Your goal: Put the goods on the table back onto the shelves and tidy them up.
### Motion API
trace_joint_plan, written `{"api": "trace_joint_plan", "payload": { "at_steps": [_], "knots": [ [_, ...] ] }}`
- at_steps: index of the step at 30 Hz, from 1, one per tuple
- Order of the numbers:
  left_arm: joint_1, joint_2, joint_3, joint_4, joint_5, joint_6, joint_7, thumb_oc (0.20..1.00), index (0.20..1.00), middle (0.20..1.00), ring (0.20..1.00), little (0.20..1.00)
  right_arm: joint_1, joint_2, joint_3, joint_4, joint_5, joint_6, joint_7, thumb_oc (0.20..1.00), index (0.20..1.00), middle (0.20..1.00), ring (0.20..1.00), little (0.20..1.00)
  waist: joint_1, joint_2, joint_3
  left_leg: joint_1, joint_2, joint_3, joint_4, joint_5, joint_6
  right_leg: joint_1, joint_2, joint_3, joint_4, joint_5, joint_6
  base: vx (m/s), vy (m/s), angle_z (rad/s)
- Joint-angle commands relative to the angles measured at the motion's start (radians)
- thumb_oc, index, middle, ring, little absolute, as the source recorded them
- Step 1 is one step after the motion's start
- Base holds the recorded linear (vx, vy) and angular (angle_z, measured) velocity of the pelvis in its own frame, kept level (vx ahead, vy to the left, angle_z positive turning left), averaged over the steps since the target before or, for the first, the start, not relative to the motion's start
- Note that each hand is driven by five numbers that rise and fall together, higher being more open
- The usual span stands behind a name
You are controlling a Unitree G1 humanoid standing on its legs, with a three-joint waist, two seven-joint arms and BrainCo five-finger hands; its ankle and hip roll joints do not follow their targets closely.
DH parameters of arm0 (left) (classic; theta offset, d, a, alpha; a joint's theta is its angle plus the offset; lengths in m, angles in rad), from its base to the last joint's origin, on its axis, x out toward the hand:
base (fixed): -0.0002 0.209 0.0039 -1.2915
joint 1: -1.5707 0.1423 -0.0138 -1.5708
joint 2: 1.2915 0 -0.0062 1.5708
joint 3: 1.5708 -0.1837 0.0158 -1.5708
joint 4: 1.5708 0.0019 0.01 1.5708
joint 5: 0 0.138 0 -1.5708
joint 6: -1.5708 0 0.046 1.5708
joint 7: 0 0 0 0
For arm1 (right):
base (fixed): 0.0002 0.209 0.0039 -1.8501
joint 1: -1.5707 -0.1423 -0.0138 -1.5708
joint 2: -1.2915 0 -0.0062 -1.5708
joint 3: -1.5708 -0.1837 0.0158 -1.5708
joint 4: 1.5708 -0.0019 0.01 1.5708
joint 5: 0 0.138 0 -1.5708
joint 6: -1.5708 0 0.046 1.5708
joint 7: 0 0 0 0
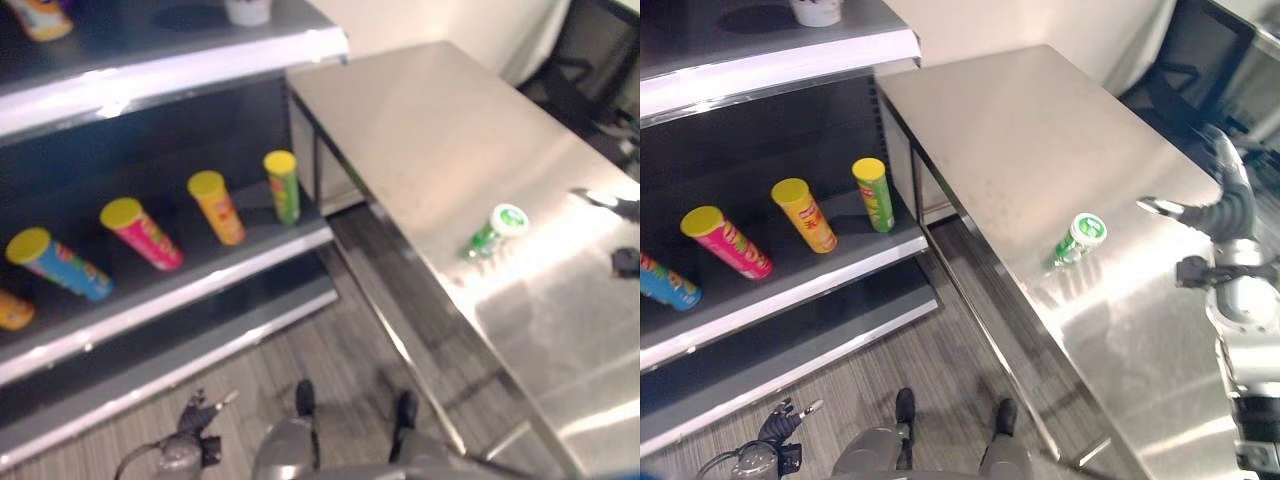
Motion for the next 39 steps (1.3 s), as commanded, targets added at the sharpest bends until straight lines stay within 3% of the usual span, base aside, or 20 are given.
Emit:
{"api": "trace_joint_plan", "payload": {
  "at_steps": [1,11,24,32,39],
  "knots": [
    [-0.043,0.000,-0.010,-0.004,0.022,-0.016,-0.017,1.000,1.000,1.000,1.000,1.000,-0.035,-0.028,-0.037,-0.057,0.070,-0.026,0.040,1.000,1.000,1.000,1.000,1.000,0.009,-0.006,-0.033,0.060,0.079,-0.015,-0.012,-0.019,-0.124,0.086,-0.004,-0.075,-0.004,0.067,0.042,0.05,-0.047,-0.09],
    [-0.001,-0.028,-0.008,-0.001,0.055,-0.018,-0.065,1.000,1.000,1.000,1.000,1.000,0.151,-0.027,-0.048,-0.178,0.177,-0.033,0.213,1.000,1.000,1.000,1.000,1.000,-0.019,0.014,-0.042,0.059,0.099,-0.010,-0.012,-0.007,-0.146,0.097,0.010,-0.107,-0.008,0.051,0.032,0.02,-0.016,0.01],
    [0.003,-0.017,-0.019,-0.042,0.082,-0.031,-0.094,1.000,1.000,1.000,1.000,1.000,0.230,-0.079,0.117,-0.233,0.070,0.007,0.368,1.000,1.000,1.000,1.000,1.000,-0.031,0.048,-0.062,0.077,0.089,-0.011,-0.010,-0.014,-0.148,0.127,0.008,-0.131,-0.008,0.038,0.024,0.02,0.001,0.02],
    [0.008,-0.014,-0.035,-0.047,0.096,-0.033,-0.089,1.000,1.000,1.000,1.000,1.000,0.147,-0.092,0.235,-0.140,-0.115,0.016,0.332,1.000,1.000,1.000,1.000,1.000,-0.014,0.059,-0.057,0.079,0.083,-0.022,-0.011,-0.015,-0.148,0.137,0.006,-0.146,-0.008,0.032,0.022,0.01,-0.003,0.04],
    [0.009,-0.016,-0.028,-0.019,0.094,-0.029,-0.074,1.000,1.000,1.000,1.000,1.000,0.111,-0.033,0.237,-0.089,-0.159,0.021,0.277,1.000,1.000,1.000,1.000,1.000,0.010,0.070,-0.049,0.066,0.077,-0.054,-0.011,-0.008,-0.153,0.152,0.007,-0.183,-0.008,0.026,0.018,0.01,-0.014,0.20]
  ]
}}
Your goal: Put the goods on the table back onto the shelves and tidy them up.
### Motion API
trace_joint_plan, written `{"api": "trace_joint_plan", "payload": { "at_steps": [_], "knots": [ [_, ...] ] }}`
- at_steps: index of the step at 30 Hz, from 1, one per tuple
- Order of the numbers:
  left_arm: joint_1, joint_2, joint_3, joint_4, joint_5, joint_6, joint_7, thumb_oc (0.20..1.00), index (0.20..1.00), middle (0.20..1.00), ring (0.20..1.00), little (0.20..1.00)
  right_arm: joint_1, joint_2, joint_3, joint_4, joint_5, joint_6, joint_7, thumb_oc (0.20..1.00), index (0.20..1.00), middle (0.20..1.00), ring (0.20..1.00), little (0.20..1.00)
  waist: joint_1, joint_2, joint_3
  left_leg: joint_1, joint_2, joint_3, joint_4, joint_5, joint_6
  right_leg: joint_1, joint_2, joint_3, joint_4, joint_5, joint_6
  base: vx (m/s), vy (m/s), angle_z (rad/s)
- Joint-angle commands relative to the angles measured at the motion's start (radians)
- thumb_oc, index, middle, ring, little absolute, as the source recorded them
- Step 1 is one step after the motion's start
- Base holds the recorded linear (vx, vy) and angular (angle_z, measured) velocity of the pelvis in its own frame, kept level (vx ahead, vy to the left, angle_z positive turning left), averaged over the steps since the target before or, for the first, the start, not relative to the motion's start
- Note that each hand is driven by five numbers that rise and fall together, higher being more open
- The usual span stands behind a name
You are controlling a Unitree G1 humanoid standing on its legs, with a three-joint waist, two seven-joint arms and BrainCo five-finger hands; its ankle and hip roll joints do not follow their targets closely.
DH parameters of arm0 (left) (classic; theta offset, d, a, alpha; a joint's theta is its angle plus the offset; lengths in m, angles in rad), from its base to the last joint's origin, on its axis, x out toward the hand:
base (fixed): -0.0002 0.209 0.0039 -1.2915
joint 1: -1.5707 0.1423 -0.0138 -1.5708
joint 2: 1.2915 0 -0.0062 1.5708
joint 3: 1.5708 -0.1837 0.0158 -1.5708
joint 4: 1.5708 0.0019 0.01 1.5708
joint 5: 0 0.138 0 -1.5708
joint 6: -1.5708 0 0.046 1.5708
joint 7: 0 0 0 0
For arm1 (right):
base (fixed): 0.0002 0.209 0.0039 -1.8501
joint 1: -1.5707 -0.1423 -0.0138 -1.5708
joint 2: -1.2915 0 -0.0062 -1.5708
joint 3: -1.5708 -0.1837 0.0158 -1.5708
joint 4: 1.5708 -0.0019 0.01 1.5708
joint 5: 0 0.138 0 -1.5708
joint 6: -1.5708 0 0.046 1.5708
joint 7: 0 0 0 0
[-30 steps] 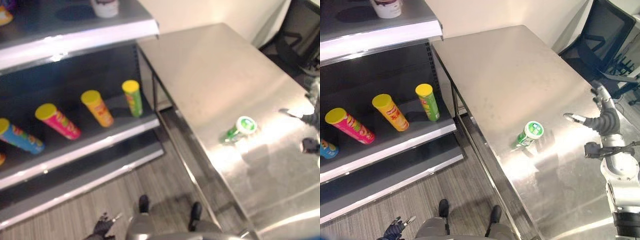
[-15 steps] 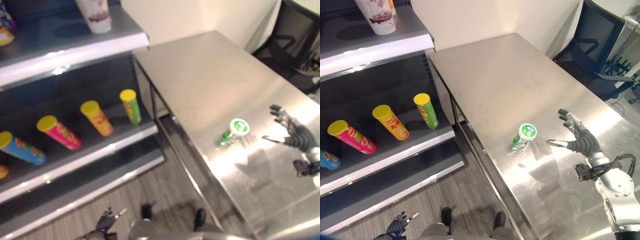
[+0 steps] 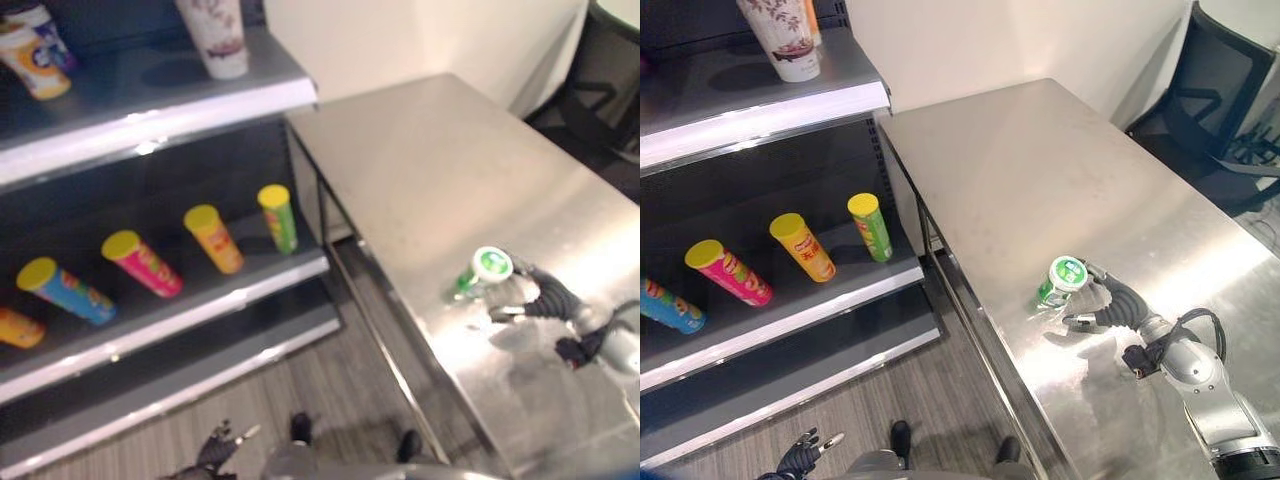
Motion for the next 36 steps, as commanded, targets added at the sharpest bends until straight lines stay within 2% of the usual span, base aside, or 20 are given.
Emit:
{"api": "trace_joint_plan", "payload": {
  "at_steps": [1,9,10,11,18,23,25,27,30,33,34,36],
  "knots": [
    [-0.057,0.028,0.000,0.025,0.025,-0.025,0.017,1.000,1.000,1.000,1.000,1.000,-0.104,-0.005,-0.004,-0.015,-0.022,-0.021,-0.062,1.000,1.000,1.000,1.000,1.000,0.033,-0.022,0.027,0.021,0.032,0.011,0.008,0.007,-0.084,0.062,-0.038,-0.060,0.003,0.001,0.060,0.02,-0.024,0.16],
    [-0.057,0.023,0.000,0.023,0.015,-0.025,0.026,1.000,1.000,1.000,1.000,1.000,-0.138,0.042,-0.003,-0.004,-0.046,-0.026,-0.107,1.000,1.000,1.000,1.000,1.000,0.047,-0.022,0.034,0.016,0.032,0.000,0.009,0.010,-0.086,0.067,-0.036,-0.077,0.003,-0.002,0.057,0.01,-0.008,0.12],
    [-0.057,0.021,-0.001,0.019,0.012,-0.024,0.029,1.000,1.000,1.000,1.000,1.000,-0.145,0.053,0.000,0.002,-0.057,-0.025,-0.117,0.620,0.620,0.620,0.620,0.620,0.051,-0.022,0.034,0.017,0.033,-0.002,0.009,0.010,-0.086,0.071,-0.034,-0.080,0.003,-0.004,0.056,0.02,-0.006,0.06],
    [-0.058,0.019,-0.002,0.019,0.008,-0.024,0.031,1.000,1.000,1.000,1.000,1.000,-0.151,0.057,0.003,0.006,-0.068,-0.027,-0.128,0.200,0.200,0.200,0.200,0.200,0.052,-0.023,0.035,0.018,0.033,-0.002,0.009,0.009,-0.086,0.072,-0.034,-0.080,0.003,-0.005,0.055,0.00,0.000,0.00],
    [-0.065,0.013,0.001,0.011,0.000,-0.017,0.032,1.000,1.000,1.000,1.000,1.000,-0.162,0.048,-0.063,-0.104,-0.039,-0.047,-0.150,0.200,0.200,0.200,0.200,0.200,0.052,-0.028,0.027,0.032,0.044,-0.001,0.016,0.005,-0.092,0.089,-0.019,-0.089,0.004,-0.023,0.045,0.00,-0.009,0.00],
    [-0.069,0.014,-0.001,-0.013,-0.022,-0.021,0.032,1.000,1.000,1.000,1.000,1.000,-0.311,-0.001,-0.084,-0.241,0.050,-0.100,-0.175,0.200,0.200,0.200,0.200,0.200,0.064,-0.026,0.012,0.039,0.064,-0.006,0.033,0.011,-0.108,0.101,0.004,-0.091,0.005,-0.043,0.027,-0.01,-0.070,0.02],
    [-0.075,0.017,-0.005,-0.019,-0.032,-0.024,0.039,1.000,1.000,1.000,1.000,1.000,-0.386,0.008,-0.054,-0.272,0.087,-0.118,-0.183,0.200,0.200,0.200,0.200,0.200,0.077,-0.022,0.012,0.029,0.075,-0.021,0.043,0.022,-0.118,0.102,0.015,-0.098,0.005,-0.050,0.018,-0.04,-0.106,0.07],
    [-0.078,0.013,-0.012,-0.016,-0.048,-0.027,0.047,1.000,1.000,1.000,1.000,1.000,-0.508,0.032,0.012,-0.303,0.122,-0.134,-0.194,0.200,0.200,0.200,0.200,0.200,0.109,-0.015,0.013,0.006,0.092,-0.051,0.065,0.056,-0.137,0.107,0.039,-0.108,0.003,-0.062,0.003,-0.06,-0.126,0.23],
    [-0.072,0.014,-0.011,-0.022,-0.067,-0.027,0.057,1.000,1.000,1.000,1.000,1.000,-0.652,0.039,0.103,-0.300,0.114,-0.134,-0.203,0.200,0.200,0.200,0.200,0.200,0.141,-0.006,0.022,-0.025,0.092,-0.093,0.092,0.090,-0.149,0.109,0.050,-0.123,0.003,-0.070,-0.006,-0.06,-0.085,0.40],
    [-0.085,0.013,-0.016,-0.020,-0.076,-0.029,0.064,1.000,1.000,1.000,1.000,1.000,-0.750,0.003,0.156,-0.281,0.096,-0.134,-0.224,0.200,0.200,0.200,0.200,0.200,0.144,0.000,0.039,-0.088,0.105,-0.071,0.154,0.125,-0.158,0.107,0.041,-0.156,0.003,-0.064,-0.008,-0.12,0.021,0.59],
    [-0.084,0.009,-0.021,-0.017,-0.083,-0.032,0.067,1.000,1.000,1.000,1.000,1.000,-0.816,-0.011,0.190,-0.265,0.089,-0.126,-0.235,0.200,0.200,0.200,0.200,0.200,0.142,-0.006,0.038,-0.099,0.156,0.010,0.163,0.136,-0.151,0.101,0.023,-0.186,0.003,-0.056,-0.004,-0.13,0.080,1.12],
    [-0.070,0.003,-0.020,-0.006,-0.092,-0.031,0.073,1.000,1.000,1.000,1.000,1.000,-0.871,0.006,0.238,-0.233,0.108,-0.119,-0.239,0.200,0.200,0.200,0.200,0.200,0.149,-0.008,0.022,-0.072,0.202,0.022,0.153,0.134,-0.157,0.094,0.009,-0.201,0.003,-0.043,0.001,-0.08,0.118,0.60]
  ]
}}
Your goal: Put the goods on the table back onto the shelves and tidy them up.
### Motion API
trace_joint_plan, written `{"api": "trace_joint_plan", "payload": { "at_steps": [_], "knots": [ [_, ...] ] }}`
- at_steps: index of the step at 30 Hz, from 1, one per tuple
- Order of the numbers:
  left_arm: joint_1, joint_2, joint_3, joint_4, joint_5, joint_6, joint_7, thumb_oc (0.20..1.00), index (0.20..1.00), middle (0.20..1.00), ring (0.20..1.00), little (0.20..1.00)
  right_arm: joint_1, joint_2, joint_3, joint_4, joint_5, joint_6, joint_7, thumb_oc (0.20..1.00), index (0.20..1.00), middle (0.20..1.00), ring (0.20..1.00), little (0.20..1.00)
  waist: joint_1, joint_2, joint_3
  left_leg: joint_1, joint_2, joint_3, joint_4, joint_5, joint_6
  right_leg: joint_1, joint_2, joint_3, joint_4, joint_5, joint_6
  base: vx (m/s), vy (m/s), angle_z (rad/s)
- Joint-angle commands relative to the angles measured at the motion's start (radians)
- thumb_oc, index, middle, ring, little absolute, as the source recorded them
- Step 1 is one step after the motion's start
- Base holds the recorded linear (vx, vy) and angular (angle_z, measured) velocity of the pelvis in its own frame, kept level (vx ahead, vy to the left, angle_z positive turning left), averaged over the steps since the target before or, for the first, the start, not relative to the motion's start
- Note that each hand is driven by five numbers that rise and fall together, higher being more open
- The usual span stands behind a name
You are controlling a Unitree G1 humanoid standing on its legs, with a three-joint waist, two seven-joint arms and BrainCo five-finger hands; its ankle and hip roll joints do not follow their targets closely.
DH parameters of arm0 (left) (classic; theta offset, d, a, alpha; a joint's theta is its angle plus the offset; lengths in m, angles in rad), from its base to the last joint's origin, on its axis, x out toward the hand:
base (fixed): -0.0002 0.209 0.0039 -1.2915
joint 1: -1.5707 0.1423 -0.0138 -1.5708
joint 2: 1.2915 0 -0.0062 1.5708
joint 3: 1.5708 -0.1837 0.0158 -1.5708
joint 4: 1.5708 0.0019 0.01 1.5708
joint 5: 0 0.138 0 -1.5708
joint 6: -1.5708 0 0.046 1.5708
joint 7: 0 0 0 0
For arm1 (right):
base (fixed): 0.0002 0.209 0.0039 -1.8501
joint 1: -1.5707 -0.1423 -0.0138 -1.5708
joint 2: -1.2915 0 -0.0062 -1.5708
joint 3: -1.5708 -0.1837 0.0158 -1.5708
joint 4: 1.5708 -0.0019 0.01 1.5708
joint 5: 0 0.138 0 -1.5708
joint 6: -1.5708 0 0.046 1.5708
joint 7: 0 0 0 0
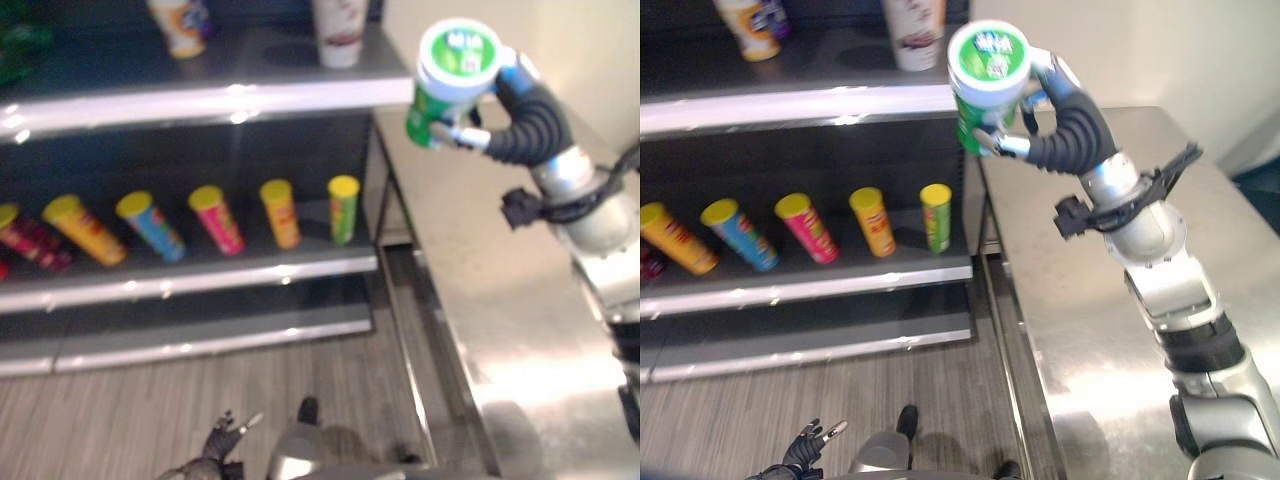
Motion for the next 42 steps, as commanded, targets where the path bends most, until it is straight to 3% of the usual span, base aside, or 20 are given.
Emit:
{"api": "trace_joint_plan", "payload": {
  "at_steps": [1,2,3,6,8,10,12,13,15,17,18,20,21,22,24,25,26,31,37,42],
  "knots": [
    [-0.019,0.033,-0.026,-0.007,-0.042,-0.029,0.022,1.000,1.000,1.000,1.000,1.000,-0.017,-0.002,0.041,0.023,0.028,-0.025,-0.049,0.200,0.200,0.200,0.200,0.200,-0.039,-0.018,-0.039,0.048,0.174,0.025,0.047,0.118,-0.083,0.000,-0.026,0.030,0.001,0.018,0.076,-0.02,0.183,0.03],
    [-0.018,0.035,-0.023,0.002,-0.047,-0.028,0.025,1.000,1.000,1.000,1.000,1.000,-0.041,-0.013,0.061,0.028,0.030,-0.020,-0.045,0.200,0.200,0.200,0.200,0.200,-0.041,-0.019,-0.044,0.066,0.205,0.022,0.045,0.131,-0.094,-0.003,-0.045,0.021,0.002,0.030,0.082,-0.01,0.141,0.17],
    [-0.018,0.033,-0.022,0.003,-0.047,-0.029,0.025,1.000,1.000,1.000,1.000,1.000,-0.047,-0.013,0.065,0.030,0.030,-0.020,-0.045,0.200,0.200,0.200,0.200,0.200,-0.043,-0.017,-0.042,0.069,0.205,0.022,0.042,0.132,-0.095,-0.001,-0.045,0.021,0.002,0.030,0.083,-0.03,0.192,0.32],
    [-0.013,0.031,-0.023,0.022,-0.048,-0.029,0.030,1.000,1.000,1.000,1.000,1.000,-0.087,-0.022,0.087,0.057,0.051,-0.009,-0.050,0.200,0.200,0.200,0.200,0.200,-0.065,-0.009,-0.058,0.099,0.266,0.004,0.019,0.186,-0.103,-0.010,-0.112,-0.004,0.011,0.066,0.120,-0.04,0.278,0.33],
    [-0.016,0.037,-0.036,0.032,-0.034,-0.026,0.034,1.000,1.000,1.000,1.000,1.000,-0.115,-0.047,0.096,0.080,0.062,0.006,-0.055,0.200,0.200,0.200,0.200,0.200,-0.086,0.006,-0.074,0.122,0.263,-0.022,-0.018,0.181,-0.103,-0.019,-0.170,-0.008,0.019,0.102,0.157,-0.04,0.378,0.28],
    [-0.022,0.040,-0.043,0.036,-0.031,-0.024,0.031,1.000,1.000,1.000,1.000,1.000,-0.116,-0.057,0.095,0.081,0.077,0.013,-0.051,0.200,0.200,0.200,0.200,0.200,-0.098,0.012,-0.077,0.128,0.257,-0.012,-0.031,0.159,-0.103,-0.016,-0.191,-0.016,0.021,0.118,0.163,0.00,0.227,0.64],
    [-0.029,0.048,-0.055,0.040,-0.022,-0.018,0.027,1.000,1.000,1.000,1.000,1.000,-0.106,-0.054,0.078,0.097,0.083,0.021,-0.056,0.200,0.200,0.200,0.200,0.200,-0.101,0.015,-0.086,0.134,0.237,0.009,-0.044,0.092,-0.103,-0.005,-0.219,-0.027,0.025,0.139,0.173,0.01,0.272,0.41],
    [-0.044,0.064,-0.068,0.049,-0.012,-0.016,0.023,1.000,1.000,1.000,1.000,1.000,-0.092,-0.059,0.061,0.120,0.065,0.032,-0.071,0.200,0.200,0.200,0.200,0.200,-0.092,0.002,-0.088,0.139,0.200,0.024,-0.056,0.028,-0.103,0.005,-0.263,-0.045,0.035,0.162,0.174,0.04,0.324,0.25],
    [-0.048,0.076,-0.066,0.049,-0.009,-0.016,0.030,1.000,1.000,1.000,1.000,1.000,-0.084,-0.047,0.056,0.125,0.041,0.040,-0.083,0.200,0.200,0.200,0.200,0.200,-0.091,-0.005,-0.086,0.153,0.150,0.026,-0.081,-0.011,-0.090,-0.017,-0.304,-0.030,0.051,0.199,0.174,0.04,0.271,0.35],
    [-0.050,0.086,-0.059,0.063,0.010,-0.012,0.032,1.000,1.000,1.000,1.000,1.000,-0.089,-0.046,0.064,0.111,0.009,0.050,-0.074,0.200,0.200,0.200,0.200,0.200,-0.089,-0.023,-0.082,0.162,0.100,0.044,-0.088,-0.040,-0.055,-0.046,-0.347,-0.008,0.062,0.249,0.174,0.01,0.341,0.11],
    [-0.039,0.093,-0.038,0.088,0.028,-0.008,0.036,1.000,1.000,1.000,1.000,1.000,-0.123,-0.024,0.095,0.125,-0.009,0.060,-0.075,0.200,0.200,0.200,0.200,0.200,-0.067,-0.034,-0.074,0.190,0.044,0.084,-0.097,-0.075,-0.016,-0.083,-0.395,-0.007,0.117,0.282,0.174,0.01,0.362,-0.11],
    [-0.039,0.099,-0.033,0.098,0.031,-0.008,0.037,1.000,1.000,1.000,1.000,1.000,-0.149,-0.022,0.115,0.136,-0.012,0.062,-0.074,0.200,0.200,0.200,0.200,0.200,-0.065,-0.035,-0.064,0.196,0.033,0.096,-0.102,-0.075,-0.005,-0.104,-0.398,0.002,0.163,0.278,0.174,-0.01,0.286,-0.47],
    [-0.040,0.108,-0.031,0.103,0.033,-0.005,0.039,1.000,1.000,1.000,1.000,1.000,-0.163,-0.024,0.123,0.138,-0.003,0.063,-0.073,0.200,0.200,0.200,0.200,0.200,-0.074,-0.036,-0.054,0.190,0.022,0.091,-0.102,-0.070,0.005,-0.124,-0.376,0.041,0.194,0.263,0.174,0.02,0.351,-0.50],
    [-0.045,0.125,-0.038,0.112,0.040,-0.007,0.039,1.000,1.000,1.000,1.000,1.000,-0.192,-0.016,0.143,0.149,0.030,0.056,-0.058,0.200,0.200,0.200,0.200,0.200,-0.094,-0.031,-0.038,0.193,0.013,0.082,-0.102,-0.074,0.018,-0.164,-0.283,0.147,0.230,0.186,0.166,0.06,0.301,-0.22],
    [-0.054,0.138,-0.048,0.102,0.038,-0.008,0.036,1.000,1.000,1.000,1.000,1.000,-0.245,-0.034,0.183,0.170,0.044,0.058,-0.051,0.200,0.200,0.200,0.200,0.200,-0.100,-0.033,-0.038,0.187,0.004,0.072,-0.102,-0.071,0.023,-0.193,-0.195,0.210,0.208,0.119,0.146,0.10,0.182,0.14],
    [-0.069,0.139,-0.054,0.119,0.038,-0.006,0.044,1.000,1.000,1.000,1.000,1.000,-0.262,-0.035,0.194,0.180,0.063,0.053,-0.062,0.200,0.200,0.200,0.200,0.200,-0.096,-0.045,-0.038,0.186,-0.003,0.073,-0.102,-0.078,0.023,-0.185,-0.162,0.199,0.155,0.108,0.131,0.13,0.035,0.32],
    [-0.076,0.134,-0.057,0.094,0.011,-0.012,0.041,1.000,1.000,1.000,1.000,1.000,-0.299,-0.028,0.217,0.191,0.067,0.060,-0.054,0.200,0.200,0.200,0.200,0.200,-0.093,-0.063,-0.055,0.180,-0.013,0.049,-0.102,-0.067,0.023,-0.138,-0.126,0.249,0.098,0.087,0.131,0.14,-0.024,0.62],
    [-0.065,0.092,-0.071,0.078,-0.034,-0.012,0.046,1.000,1.000,1.000,1.000,1.000,-0.359,-0.008,0.261,0.238,0.087,0.059,-0.061,0.200,0.200,0.200,0.200,0.200,-0.084,-0.085,-0.088,0.185,-0.007,0.042,-0.102,-0.058,0.011,-0.064,-0.123,0.180,0.021,0.113,0.143,0.11,-0.038,0.33],
    [-0.054,0.082,-0.081,0.101,-0.017,-0.002,0.039,1.000,1.000,1.000,1.000,1.000,-0.367,0.011,0.281,0.260,0.089,0.068,-0.053,0.200,0.200,0.200,0.200,0.200,-0.076,-0.087,-0.093,0.190,-0.005,0.038,-0.102,-0.058,0.008,-0.039,-0.131,0.151,0.019,0.112,0.148,0.04,-0.007,0.08],
    [-0.058,0.088,-0.094,0.128,-0.011,-0.003,0.048,1.000,1.000,1.000,1.000,1.000,-0.387,0.102,0.276,0.426,0.157,0.084,-0.083,0.200,0.200,0.200,0.200,0.200,-0.063,-0.089,-0.088,0.183,-0.011,0.029,-0.102,-0.054,0.010,-0.037,-0.140,0.139,0.027,0.118,0.151,0.01,0.004,0.12]
  ]
}}
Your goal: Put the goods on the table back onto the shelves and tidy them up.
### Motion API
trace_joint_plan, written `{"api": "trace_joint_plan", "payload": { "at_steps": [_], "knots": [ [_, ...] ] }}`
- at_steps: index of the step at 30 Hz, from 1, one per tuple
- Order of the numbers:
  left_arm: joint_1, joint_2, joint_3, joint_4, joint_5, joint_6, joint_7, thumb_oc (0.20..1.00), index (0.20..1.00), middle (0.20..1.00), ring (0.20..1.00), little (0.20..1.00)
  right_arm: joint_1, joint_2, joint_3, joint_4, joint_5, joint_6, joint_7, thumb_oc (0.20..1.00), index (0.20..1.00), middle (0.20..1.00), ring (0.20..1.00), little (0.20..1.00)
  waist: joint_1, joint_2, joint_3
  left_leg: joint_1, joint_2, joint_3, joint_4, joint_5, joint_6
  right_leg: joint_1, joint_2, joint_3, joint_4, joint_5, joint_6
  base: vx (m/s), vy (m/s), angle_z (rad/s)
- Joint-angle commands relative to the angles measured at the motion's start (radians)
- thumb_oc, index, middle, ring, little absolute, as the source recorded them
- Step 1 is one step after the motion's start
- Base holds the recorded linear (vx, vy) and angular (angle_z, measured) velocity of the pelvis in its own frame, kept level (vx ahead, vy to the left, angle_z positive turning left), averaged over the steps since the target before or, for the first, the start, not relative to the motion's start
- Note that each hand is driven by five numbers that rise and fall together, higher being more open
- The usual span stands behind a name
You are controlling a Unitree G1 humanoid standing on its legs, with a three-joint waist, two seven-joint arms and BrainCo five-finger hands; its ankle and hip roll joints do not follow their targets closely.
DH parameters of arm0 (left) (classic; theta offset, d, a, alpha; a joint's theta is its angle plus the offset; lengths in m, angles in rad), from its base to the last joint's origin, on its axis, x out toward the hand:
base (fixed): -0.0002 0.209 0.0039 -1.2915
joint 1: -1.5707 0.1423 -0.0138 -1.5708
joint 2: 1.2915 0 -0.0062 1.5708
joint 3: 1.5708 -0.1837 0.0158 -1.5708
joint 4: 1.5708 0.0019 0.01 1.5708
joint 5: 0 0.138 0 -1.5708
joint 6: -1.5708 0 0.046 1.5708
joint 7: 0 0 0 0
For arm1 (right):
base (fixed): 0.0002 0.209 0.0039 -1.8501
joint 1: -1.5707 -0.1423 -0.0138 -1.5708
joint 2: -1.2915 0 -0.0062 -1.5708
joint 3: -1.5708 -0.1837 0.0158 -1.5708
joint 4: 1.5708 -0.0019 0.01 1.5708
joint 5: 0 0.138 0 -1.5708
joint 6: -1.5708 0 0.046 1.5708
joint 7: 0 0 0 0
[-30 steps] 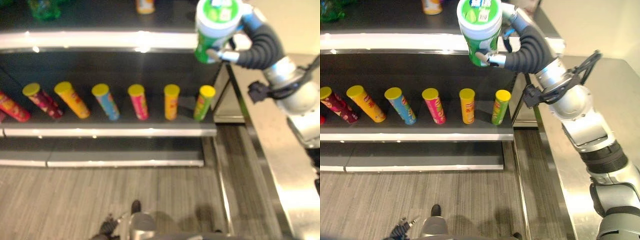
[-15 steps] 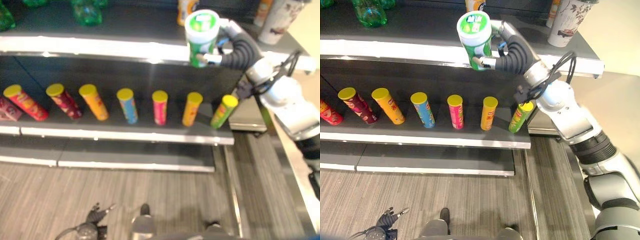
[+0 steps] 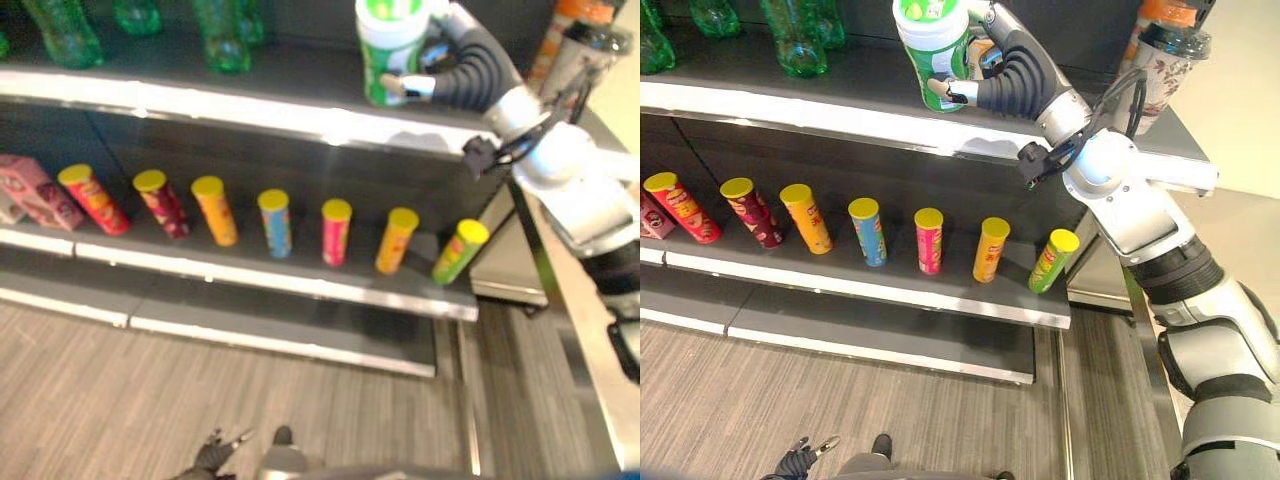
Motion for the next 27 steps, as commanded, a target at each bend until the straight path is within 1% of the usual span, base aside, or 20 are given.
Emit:
{"api": "trace_joint_plan", "payload": {
  "at_steps": [1,3,7,8,12,15,19,27],
  "knots": [
    [-0.053,0.046,-0.048,0.025,-0.002,-0.017,0.016,1.000,1.000,1.000,1.000,1.000,-0.144,0.000,0.022,0.113,0.088,-0.003,-0.051,0.200,0.200,0.200,0.200,0.200,0.037,-0.004,0.003,0.021,0.024,0.061,0.000,-0.023,-0.035,-0.023,-0.067,-0.035,0.037,0.070,0.057,0.00,0.010,0.06],
    [-0.059,0.052,-0.057,0.010,-0.008,-0.022,0.019,1.000,1.000,1.000,1.000,1.000,-0.157,0.013,0.022,0.159,0.091,0.000,-0.061,0.200,0.200,0.200,0.200,0.200,0.042,-0.004,0.007,0.011,0.020,0.054,0.000,-0.020,-0.035,-0.026,-0.073,-0.041,0.046,0.073,0.058,0.00,0.008,0.06],
    [-0.064,0.062,-0.065,-0.006,-0.009,-0.024,0.013,1.000,1.000,1.000,1.000,1.000,-0.174,-0.001,0.035,0.171,0.068,0.006,-0.059,0.200,0.200,0.200,0.200,0.200,0.049,-0.003,0.007,-0.004,0.015,0.039,0.000,-0.018,-0.036,-0.025,-0.078,-0.055,0.041,0.078,0.061,0.00,-0.001,0.16],
    [-0.060,0.066,-0.073,-0.018,-0.010,-0.027,0.009,1.000,1.000,1.000,1.000,1.000,-0.184,-0.001,0.037,0.196,0.057,0.009,-0.067,0.200,0.200,0.200,0.200,0.200,0.055,-0.001,0.007,-0.010,0.015,0.036,0.000,-0.016,-0.038,-0.024,-0.080,-0.065,0.031,0.084,0.064,0.00,0.007,0.16],
    [-0.057,0.073,-0.079,-0.023,-0.009,-0.031,0.012,1.000,1.000,1.000,1.000,1.000,-0.209,0.012,0.040,0.276,0.055,0.011,-0.078,0.200,0.200,0.200,0.200,0.200,0.068,0.003,0.013,-0.020,0.011,0.033,0.000,-0.012,-0.038,-0.026,-0.084,-0.069,0.027,0.092,0.066,0.00,0.010,0.10],
    [-0.056,0.079,-0.081,-0.022,-0.012,-0.033,0.011,1.000,1.000,1.000,1.000,1.000,-0.228,0.000,0.040,0.322,0.051,0.015,-0.090,0.200,0.200,0.200,0.200,0.200,0.077,0.000,0.018,-0.030,0.012,0.021,0.000,-0.008,-0.040,-0.026,-0.080,-0.075,0.027,0.091,0.066,0.01,0.003,0.07],
    [-0.052,0.081,-0.094,-0.028,-0.003,-0.035,0.007,1.000,1.000,1.000,1.000,1.000,-0.259,-0.014,0.068,0.355,0.018,0.020,-0.092,0.200,0.200,0.200,0.200,0.200,0.076,-0.003,0.019,-0.033,0.013,0.014,0.000,-0.008,-0.041,-0.026,-0.077,-0.078,0.026,0.089,0.064,0.00,-0.002,0.05],
    [-0.050,0.084,-0.101,-0.041,0.009,-0.038,0.005,1.000,1.000,1.000,1.000,1.000,-0.271,0.008,0.091,0.377,-0.016,0.023,-0.087,0.200,0.200,0.200,0.200,0.200,0.073,0.008,0.027,-0.037,0.015,0.022,0.000,-0.004,-0.043,-0.033,-0.079,-0.073,0.020,0.093,0.066,0.00,0.000,0.00]
  ]
}}
